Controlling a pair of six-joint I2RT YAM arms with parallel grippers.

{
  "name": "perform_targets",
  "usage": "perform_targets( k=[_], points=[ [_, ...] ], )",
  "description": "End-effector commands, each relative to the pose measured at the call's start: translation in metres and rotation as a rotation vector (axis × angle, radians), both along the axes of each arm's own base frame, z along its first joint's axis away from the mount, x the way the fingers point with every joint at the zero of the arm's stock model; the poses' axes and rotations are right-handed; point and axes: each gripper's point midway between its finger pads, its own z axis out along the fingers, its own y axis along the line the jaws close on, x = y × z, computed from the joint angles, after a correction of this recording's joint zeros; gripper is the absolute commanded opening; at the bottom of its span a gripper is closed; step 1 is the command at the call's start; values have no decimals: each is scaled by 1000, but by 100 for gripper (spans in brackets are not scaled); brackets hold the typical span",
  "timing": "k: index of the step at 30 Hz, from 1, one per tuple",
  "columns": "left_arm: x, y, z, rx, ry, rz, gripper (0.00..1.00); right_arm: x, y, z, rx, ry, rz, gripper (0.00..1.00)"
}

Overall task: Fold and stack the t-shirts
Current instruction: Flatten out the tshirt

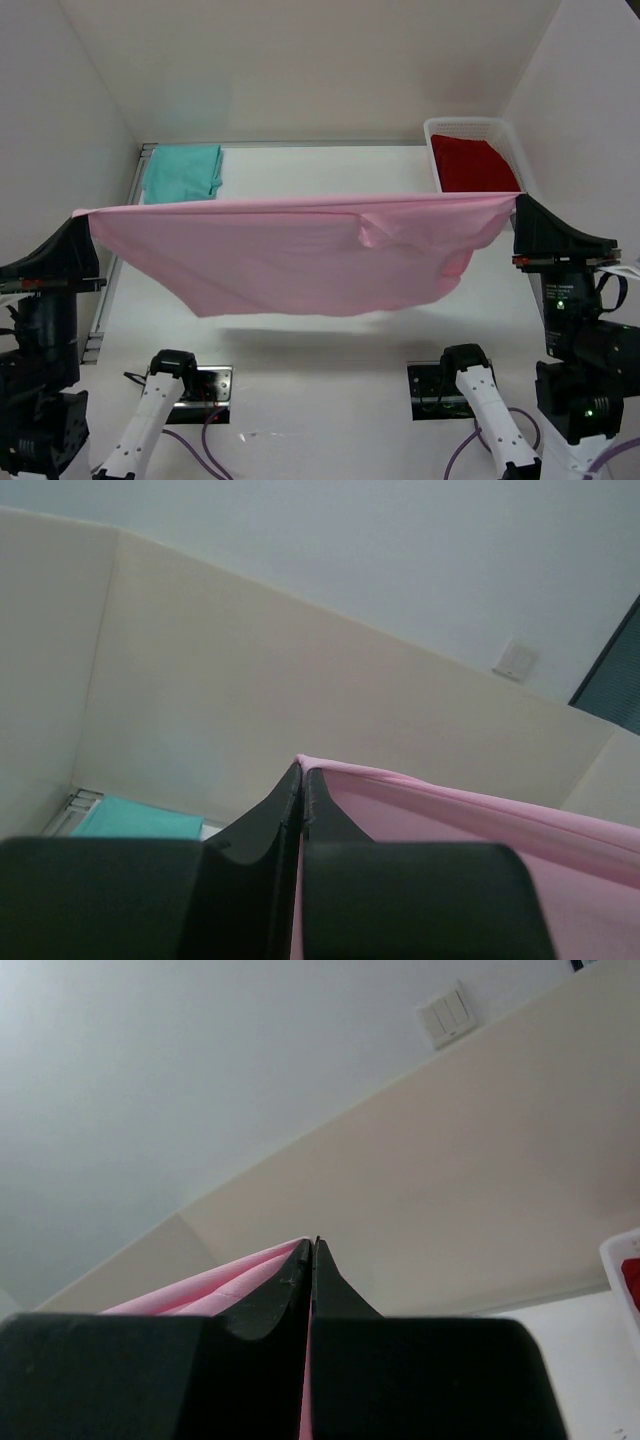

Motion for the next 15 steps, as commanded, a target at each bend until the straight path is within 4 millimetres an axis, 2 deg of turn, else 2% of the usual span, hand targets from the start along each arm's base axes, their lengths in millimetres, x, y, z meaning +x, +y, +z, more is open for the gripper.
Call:
perform_targets(
  k=[1, 2, 3, 4, 5, 6, 7, 8, 9, 10, 11, 12, 13, 14, 15],
  points=[
    [13, 17, -8, 16, 77, 109, 0, -8, -20, 2, 9, 32, -109, 0],
    [36, 13, -22, 20, 140, 95, 0, 7, -21, -9, 8, 73, -120, 0],
    [50, 12, -27, 15, 162, 91, 0, 16, -22, -17, 7, 102, -129, 0],
    [76, 8, -45, 14, 219, 77, 0, 38, -21, -37, 12, 161, -133, 0],
    [89, 5, -55, 21, 248, 65, 0, 50, -22, -48, 13, 191, -146, 0],
    [112, 3, -76, 14, 302, 61, 0, 74, -20, -73, 27, 260, -148, 0],
    [112, 3, -72, 13, 287, 61, 0, 85, -19, -85, 22, 289, -149, 0],
    [137, 1, -106, 21, 370, 61, 0, 104, -16, -107, 45, 336, -139, 0],
    [142, 1, -109, 20, 364, 61, 0, 109, -15, -117, 53, 346, -136, 0],
    [149, 3, -121, 19, 390, 74, 0, 126, -13, -140, 58, 388, -134, 0],
    [153, 4, -129, 9, 402, 81, 0, 132, -12, -151, 66, 407, -131, 0],
    [162, 3, -148, 12, 434, 81, 0, 145, -10, -174, 73, 449, -130, 0],
    [168, 3, -160, 14, 456, 81, 0, 151, -10, -186, 69, 470, -131, 0],
    [176, 3, -173, 3, 468, 88, 0, 160, -8, -207, 82, 508, -128, 0],
    [181, 2, -180, -22, 476, 82, 0, 162, -8, -215, 81, 516, -129, 0]
  ],
)
